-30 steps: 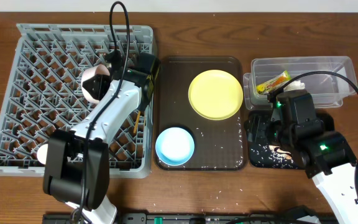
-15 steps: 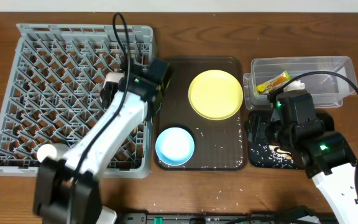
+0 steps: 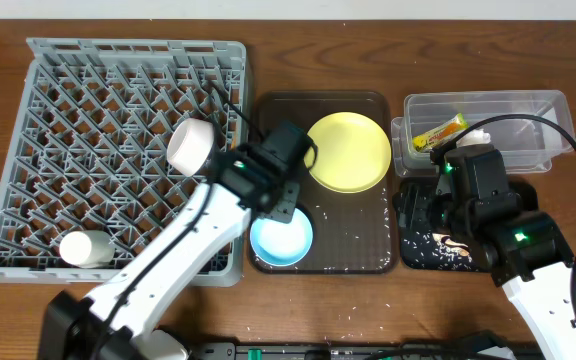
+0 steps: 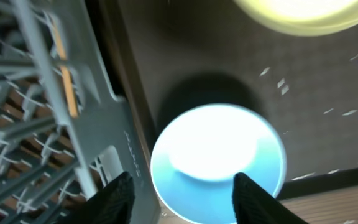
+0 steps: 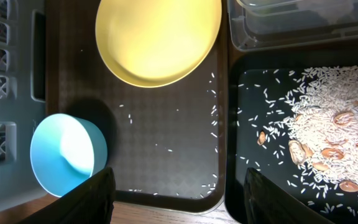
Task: Sort waste into correct bins and load items into the dishwasher
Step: 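Grasp the blue bowl rim with the left gripper and lift it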
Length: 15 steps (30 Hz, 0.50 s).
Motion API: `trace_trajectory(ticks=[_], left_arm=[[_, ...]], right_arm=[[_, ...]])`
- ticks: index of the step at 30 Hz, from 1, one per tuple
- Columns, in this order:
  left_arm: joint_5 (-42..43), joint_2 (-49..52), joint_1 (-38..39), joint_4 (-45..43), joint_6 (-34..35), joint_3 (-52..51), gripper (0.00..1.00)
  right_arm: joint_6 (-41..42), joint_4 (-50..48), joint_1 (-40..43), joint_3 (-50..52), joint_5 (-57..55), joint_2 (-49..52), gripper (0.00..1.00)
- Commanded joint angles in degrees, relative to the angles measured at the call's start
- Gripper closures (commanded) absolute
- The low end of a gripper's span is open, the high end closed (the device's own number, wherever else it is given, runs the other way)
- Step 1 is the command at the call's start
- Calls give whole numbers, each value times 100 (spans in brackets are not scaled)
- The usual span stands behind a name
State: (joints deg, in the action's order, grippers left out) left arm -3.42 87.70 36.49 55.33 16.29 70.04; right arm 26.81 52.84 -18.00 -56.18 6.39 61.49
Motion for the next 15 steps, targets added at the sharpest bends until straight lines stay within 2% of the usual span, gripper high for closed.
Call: trace_trajectory(ticks=[1, 3, 8, 15], left_arm=[[-323, 433, 15, 79, 186, -304, 53], [-483, 647, 15, 149, 350, -361, 56], [-688, 1370, 83, 208, 546, -428, 56], [323, 1810, 313, -35, 763, -435, 56]], right_arm=[[39, -11, 26, -26, -55, 2, 36], [39, -20, 26, -26, -55, 2, 35], [39, -83, 26, -26, -55, 2, 35], [37, -96, 26, -26, -57, 2, 35]])
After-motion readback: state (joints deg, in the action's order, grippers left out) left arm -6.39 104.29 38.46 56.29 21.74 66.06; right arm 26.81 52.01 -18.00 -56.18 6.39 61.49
